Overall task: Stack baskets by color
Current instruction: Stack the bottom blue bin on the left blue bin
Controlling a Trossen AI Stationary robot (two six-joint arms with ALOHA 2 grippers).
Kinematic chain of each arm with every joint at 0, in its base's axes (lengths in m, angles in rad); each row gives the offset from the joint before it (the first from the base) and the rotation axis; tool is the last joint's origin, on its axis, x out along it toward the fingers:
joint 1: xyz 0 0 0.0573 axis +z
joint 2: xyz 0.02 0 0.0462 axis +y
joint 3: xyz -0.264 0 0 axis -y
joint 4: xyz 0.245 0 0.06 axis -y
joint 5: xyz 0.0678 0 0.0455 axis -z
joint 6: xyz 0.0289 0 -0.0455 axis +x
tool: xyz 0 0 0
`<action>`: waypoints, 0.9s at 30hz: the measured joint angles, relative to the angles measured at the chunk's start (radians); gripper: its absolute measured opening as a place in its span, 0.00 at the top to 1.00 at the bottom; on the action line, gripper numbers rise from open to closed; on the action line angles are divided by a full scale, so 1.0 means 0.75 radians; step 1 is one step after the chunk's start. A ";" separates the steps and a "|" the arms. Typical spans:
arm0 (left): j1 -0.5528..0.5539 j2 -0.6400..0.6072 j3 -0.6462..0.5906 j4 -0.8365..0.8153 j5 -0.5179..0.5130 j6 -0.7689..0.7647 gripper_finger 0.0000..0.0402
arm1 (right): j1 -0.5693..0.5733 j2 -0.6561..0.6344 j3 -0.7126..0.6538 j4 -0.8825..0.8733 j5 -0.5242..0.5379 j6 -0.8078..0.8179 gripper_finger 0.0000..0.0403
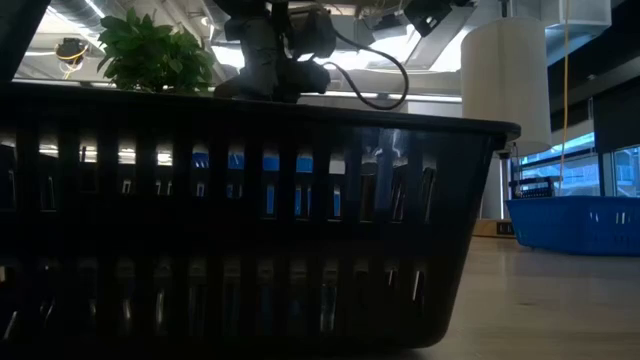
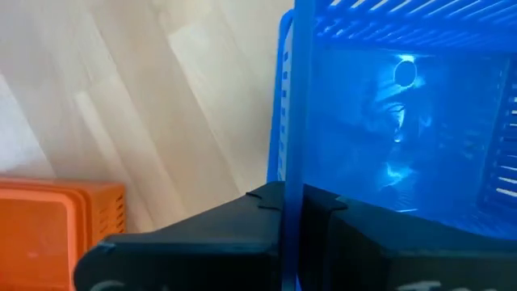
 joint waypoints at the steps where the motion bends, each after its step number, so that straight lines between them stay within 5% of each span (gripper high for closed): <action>1: -0.004 0.000 0.000 0.003 0.001 0.007 1.00 | 0.000 0.000 0.000 0.000 0.000 0.000 0.89; 16: -0.042 -0.001 0.000 0.006 0.002 0.025 0.82 | -0.001 0.000 -0.001 0.000 0.000 0.001 0.89; 23: -0.042 -0.001 0.000 0.036 0.000 0.035 0.83 | -0.001 0.000 -0.001 0.000 0.000 0.004 0.89; 27: -0.042 -0.001 0.000 0.035 0.001 0.046 0.91 | -0.001 0.000 -0.001 0.000 0.000 0.004 0.89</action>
